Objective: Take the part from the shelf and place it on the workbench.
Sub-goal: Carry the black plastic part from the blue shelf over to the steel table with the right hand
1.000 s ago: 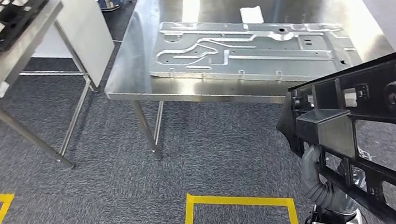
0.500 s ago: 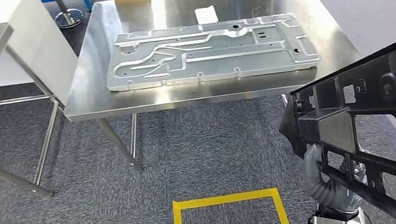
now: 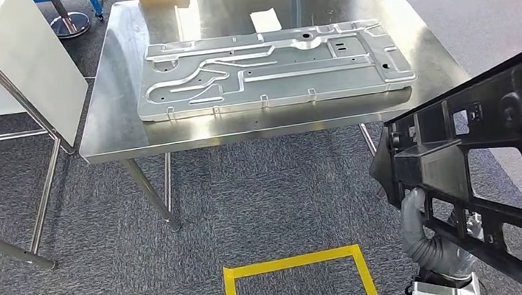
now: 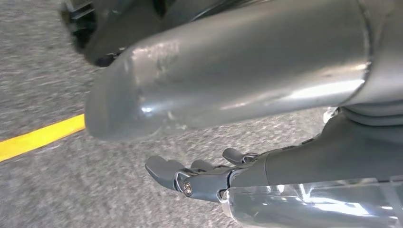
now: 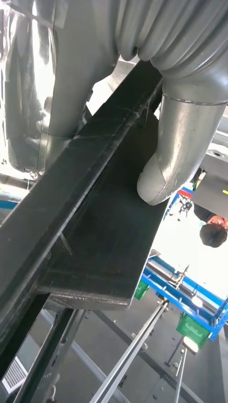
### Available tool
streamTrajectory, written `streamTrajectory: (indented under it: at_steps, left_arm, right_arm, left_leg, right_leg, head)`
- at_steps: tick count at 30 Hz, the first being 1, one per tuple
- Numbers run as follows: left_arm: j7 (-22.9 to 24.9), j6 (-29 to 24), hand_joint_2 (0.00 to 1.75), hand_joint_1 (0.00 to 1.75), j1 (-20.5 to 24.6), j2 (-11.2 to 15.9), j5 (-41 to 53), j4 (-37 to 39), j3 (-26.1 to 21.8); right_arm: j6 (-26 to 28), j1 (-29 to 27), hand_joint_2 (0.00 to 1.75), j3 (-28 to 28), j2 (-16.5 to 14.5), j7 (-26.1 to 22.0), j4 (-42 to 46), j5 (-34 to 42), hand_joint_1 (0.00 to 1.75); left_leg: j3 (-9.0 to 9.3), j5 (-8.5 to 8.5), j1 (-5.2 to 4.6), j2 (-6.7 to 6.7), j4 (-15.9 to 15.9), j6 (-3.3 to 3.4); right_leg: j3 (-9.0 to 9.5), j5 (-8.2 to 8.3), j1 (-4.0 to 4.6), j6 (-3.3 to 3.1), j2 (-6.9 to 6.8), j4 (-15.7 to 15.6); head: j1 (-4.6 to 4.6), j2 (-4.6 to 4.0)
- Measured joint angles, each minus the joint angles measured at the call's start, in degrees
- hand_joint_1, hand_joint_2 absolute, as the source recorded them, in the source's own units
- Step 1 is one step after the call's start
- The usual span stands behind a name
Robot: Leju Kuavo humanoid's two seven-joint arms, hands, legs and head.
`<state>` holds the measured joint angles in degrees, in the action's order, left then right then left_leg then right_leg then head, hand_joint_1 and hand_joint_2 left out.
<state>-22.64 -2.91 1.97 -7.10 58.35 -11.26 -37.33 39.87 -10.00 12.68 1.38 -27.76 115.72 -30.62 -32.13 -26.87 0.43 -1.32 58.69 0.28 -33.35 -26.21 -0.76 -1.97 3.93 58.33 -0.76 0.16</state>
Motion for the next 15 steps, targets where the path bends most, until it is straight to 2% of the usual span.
streamTrajectory:
  at_steps: [5,6,7,8,10,11,12,14,15]
  left_arm:
    - [1.06,1.16,0.0,0.0,0.05,-0.01,-0.18,0.0,-0.36]
    - [1.11,1.55,0.0,0.0,0.06,-0.01,-0.36,0.0,-0.45]
    - [1.13,2.03,0.0,0.0,0.08,0.01,-0.53,0.0,-0.62]
    - [1.1,2.55,0.0,0.0,0.11,0.01,-0.68,0.0,-0.82]
    - [0.91,3.32,0.0,0.0,0.11,-0.01,-0.79,0.0,-1.23]
    - [0.81,3.56,0.0,0.0,0.08,-0.03,-0.78,0.0,-1.35]
    - [0.76,3.69,0.0,0.0,0.03,-0.05,-0.75,0.0,-1.43]
    - [0.78,3.78,0.0,0.0,-0.1,-0.04,-0.5,0.0,-1.5]
    - [0.82,3.78,0.0,0.0,-0.18,-0.04,-0.34,0.0,-1.51]
  right_arm:
    - [0.0,0.13,1.75,0.01,-0.35,0.0,-0.4,-0.57,1.75]
    - [0.0,0.16,1.75,0.02,-0.4,0.0,-0.49,-0.62,1.75]
    - [0.0,0.19,1.75,0.02,-0.44,-0.01,-0.6,-0.66,1.75]
    - [0.0,0.19,1.75,0.01,-0.48,-0.04,-0.69,-0.68,1.75]
    - [0.0,0.27,1.75,0.01,-0.54,-0.21,-0.79,-0.68,1.75]
    - [0.0,0.4,1.75,0.02,-0.55,-0.33,-0.79,-0.68,1.75]
    - [0.0,0.57,1.75,0.03,-0.55,-0.41,-0.8,-0.68,1.75]
    - [-0.01,0.83,1.75,0.05,-0.57,-0.5,-0.85,-0.67,1.75]
    - [-0.01,0.89,1.75,0.05,-0.58,-0.49,-0.92,-0.66,1.75]
  left_leg:
    - [0.01,-0.01,-0.12,0.0,0.03,0.38]
    - [0.0,-0.05,-0.2,0.0,0.08,0.44]
    - [-0.03,-0.23,-0.29,0.02,-0.11,0.81]
    - [0.1,-0.47,-0.32,0.07,-0.4,1.34]
    - [0.99,-0.89,-0.13,0.27,-1.35,2.51]
    - [1.56,-0.99,0.03,0.45,-1.63,2.79]
    - [2.03,-1.12,0.13,0.65,-1.81,2.86]
    - [2.6,-1.62,0.23,1.08,-1.85,2.55]
    - [2.97,-1.94,0.37,1.26,-1.83,2.17]
  right_leg:
    - [0.11,0.18,-0.05,0.5,-0.07,-0.25]
    - [0.13,0.24,-0.12,0.92,-0.08,-0.39]
    - [0.13,0.52,-0.22,1.75,-0.11,-0.25]
    - [0.08,0.96,-0.26,2.59,-0.12,0.07]
    - [-0.48,1.33,-0.35,3.7,-0.83,1.75]
    - [-1.28,0.71,-0.35,3.78,-1.48,3.33]
    - [-2.64,-0.57,-0.46,3.89,-2.21,5.72]
    - [-6.65,-3.6,-0.83,4.4,-3.09,12.17]
    - [-8.39,-4.26,-1.11,4.6,-3.25,14.55]
  head:
    - [-0.01,-0.01]
    - [0.0,-0.01]
    - [0.01,-0.01]
    - [0.02,-0.01]
    - [-0.03,-0.01]
    - [-0.15,-0.01]
    - [-0.24,-0.01]
    - [-0.37,0.0]
    - [-0.34,0.0]
